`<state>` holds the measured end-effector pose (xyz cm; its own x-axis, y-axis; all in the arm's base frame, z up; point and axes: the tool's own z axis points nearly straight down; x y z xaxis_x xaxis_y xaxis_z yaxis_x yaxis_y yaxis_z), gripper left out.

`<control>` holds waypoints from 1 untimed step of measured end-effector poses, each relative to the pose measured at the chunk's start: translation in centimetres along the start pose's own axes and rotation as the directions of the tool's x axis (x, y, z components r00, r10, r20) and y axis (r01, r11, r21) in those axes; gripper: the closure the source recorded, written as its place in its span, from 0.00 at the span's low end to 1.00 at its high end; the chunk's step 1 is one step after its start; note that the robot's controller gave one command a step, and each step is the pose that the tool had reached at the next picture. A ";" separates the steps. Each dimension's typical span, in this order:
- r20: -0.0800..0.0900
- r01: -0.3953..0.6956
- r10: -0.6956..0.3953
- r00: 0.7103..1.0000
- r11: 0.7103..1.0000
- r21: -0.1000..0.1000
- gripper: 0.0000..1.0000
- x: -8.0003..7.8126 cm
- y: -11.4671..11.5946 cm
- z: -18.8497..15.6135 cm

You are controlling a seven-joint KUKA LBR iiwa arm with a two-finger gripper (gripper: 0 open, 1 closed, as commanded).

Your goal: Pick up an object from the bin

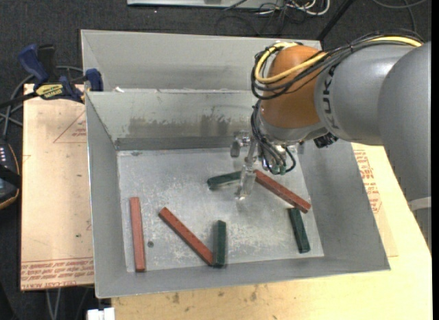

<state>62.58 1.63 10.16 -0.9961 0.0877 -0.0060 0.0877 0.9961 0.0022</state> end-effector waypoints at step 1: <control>-0.004 0.032 -0.032 0.999 0.999 0.000 0.00 0.5 1.7 -0.1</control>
Offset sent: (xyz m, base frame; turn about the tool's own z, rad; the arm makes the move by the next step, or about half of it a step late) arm -0.0042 0.0164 0.0017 -0.0288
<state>62.21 3.40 10.30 -0.9984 0.0561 -0.0019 0.0561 0.9984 0.0016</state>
